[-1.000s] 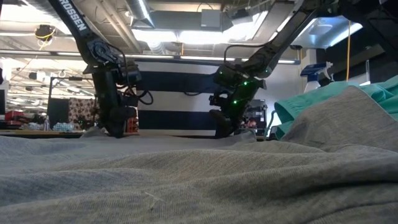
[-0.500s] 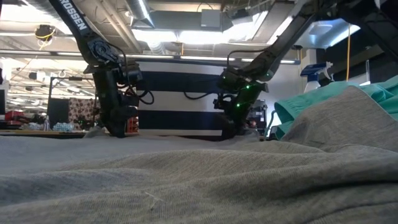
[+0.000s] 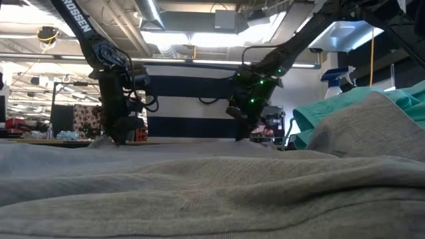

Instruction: Fold Laundry from Bin

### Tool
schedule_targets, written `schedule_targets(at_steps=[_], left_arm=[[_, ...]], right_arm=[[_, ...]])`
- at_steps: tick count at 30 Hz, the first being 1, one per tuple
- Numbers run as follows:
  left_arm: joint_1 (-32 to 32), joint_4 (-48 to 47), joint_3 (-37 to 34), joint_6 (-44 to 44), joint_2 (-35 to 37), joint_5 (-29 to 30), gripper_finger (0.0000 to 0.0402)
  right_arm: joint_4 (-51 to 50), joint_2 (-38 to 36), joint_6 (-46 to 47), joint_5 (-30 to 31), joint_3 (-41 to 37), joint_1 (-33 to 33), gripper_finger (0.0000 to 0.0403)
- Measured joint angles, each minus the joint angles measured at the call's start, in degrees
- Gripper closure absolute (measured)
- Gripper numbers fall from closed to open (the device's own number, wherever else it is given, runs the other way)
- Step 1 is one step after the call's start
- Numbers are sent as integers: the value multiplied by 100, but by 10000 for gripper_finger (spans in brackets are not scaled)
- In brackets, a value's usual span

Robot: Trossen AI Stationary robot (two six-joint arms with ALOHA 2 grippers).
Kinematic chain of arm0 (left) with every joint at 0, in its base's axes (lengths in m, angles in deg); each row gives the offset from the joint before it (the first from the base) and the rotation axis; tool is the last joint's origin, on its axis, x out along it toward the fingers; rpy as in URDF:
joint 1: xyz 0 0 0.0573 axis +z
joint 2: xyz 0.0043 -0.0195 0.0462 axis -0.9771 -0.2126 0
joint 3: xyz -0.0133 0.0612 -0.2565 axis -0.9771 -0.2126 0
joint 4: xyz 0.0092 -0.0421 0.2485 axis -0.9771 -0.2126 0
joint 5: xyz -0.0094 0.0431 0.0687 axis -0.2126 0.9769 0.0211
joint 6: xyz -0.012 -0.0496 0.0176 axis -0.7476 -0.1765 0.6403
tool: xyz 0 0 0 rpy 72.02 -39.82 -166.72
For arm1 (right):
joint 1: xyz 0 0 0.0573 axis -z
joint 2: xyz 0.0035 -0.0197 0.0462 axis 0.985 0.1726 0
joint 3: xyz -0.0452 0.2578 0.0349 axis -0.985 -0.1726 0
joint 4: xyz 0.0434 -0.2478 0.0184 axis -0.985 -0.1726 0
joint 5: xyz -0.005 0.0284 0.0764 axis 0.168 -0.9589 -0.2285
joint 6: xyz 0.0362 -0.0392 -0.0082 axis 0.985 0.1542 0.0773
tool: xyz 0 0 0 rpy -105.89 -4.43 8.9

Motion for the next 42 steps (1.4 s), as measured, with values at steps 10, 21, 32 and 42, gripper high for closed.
schedule_targets(at_steps=[10,21,32,42], left_arm=[[-158,-99,0,131,866,92,250],[-20,-815,0,-29,935,97,250],[69,-862,0,-50,534,121,250],[69,-923,0,-13,467,746,250]], right_arm=[[-667,-223,-138,170,224,-363,391],[-877,-551,-127,273,224,-691,391],[-997,-658,-449,791,224,-773,378],[-1090,-659,-606,2118,222,-771,266]])
